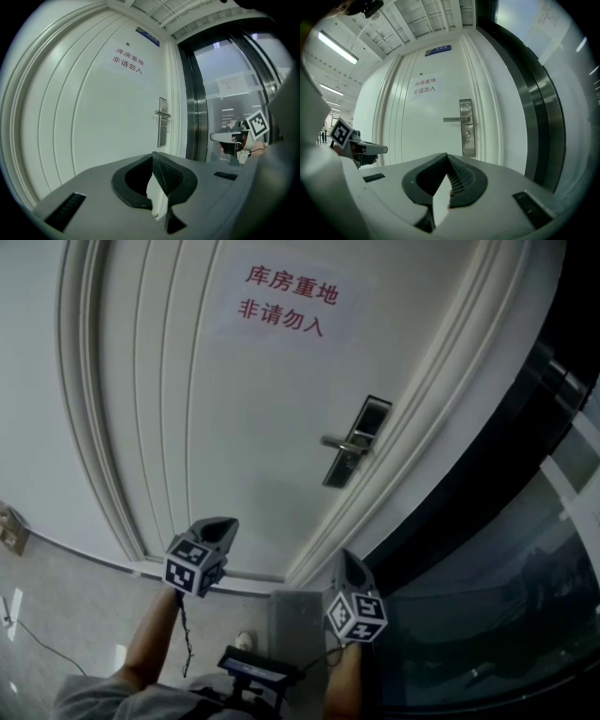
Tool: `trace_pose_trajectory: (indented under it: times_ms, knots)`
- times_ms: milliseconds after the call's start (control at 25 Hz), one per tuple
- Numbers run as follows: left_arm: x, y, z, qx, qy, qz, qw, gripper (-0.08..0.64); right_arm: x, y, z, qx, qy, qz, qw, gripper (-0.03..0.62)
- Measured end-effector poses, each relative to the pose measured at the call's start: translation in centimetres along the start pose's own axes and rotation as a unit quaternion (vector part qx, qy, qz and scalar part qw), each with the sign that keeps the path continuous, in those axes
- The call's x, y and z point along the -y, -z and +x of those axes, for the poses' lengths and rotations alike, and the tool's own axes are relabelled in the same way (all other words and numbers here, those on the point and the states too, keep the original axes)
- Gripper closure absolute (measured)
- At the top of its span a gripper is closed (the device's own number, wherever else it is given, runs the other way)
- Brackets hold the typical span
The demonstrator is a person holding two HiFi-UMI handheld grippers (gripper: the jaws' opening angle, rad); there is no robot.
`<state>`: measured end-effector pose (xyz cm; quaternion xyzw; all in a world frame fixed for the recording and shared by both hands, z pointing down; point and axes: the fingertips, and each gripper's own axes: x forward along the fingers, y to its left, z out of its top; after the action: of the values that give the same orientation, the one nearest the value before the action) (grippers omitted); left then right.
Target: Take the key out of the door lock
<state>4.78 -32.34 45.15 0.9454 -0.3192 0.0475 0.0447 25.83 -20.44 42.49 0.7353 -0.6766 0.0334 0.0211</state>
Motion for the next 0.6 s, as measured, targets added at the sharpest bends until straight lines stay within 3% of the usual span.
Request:
trace_pose_trajectory:
  times_ms: [600]
  knots:
    - [-4.2,-1.3,9.5,-0.006,-0.022,-0.006,0.9997,0.552,5.2,-2.2,10.8,0.004,-0.017,-0.014,1.000,0.580]
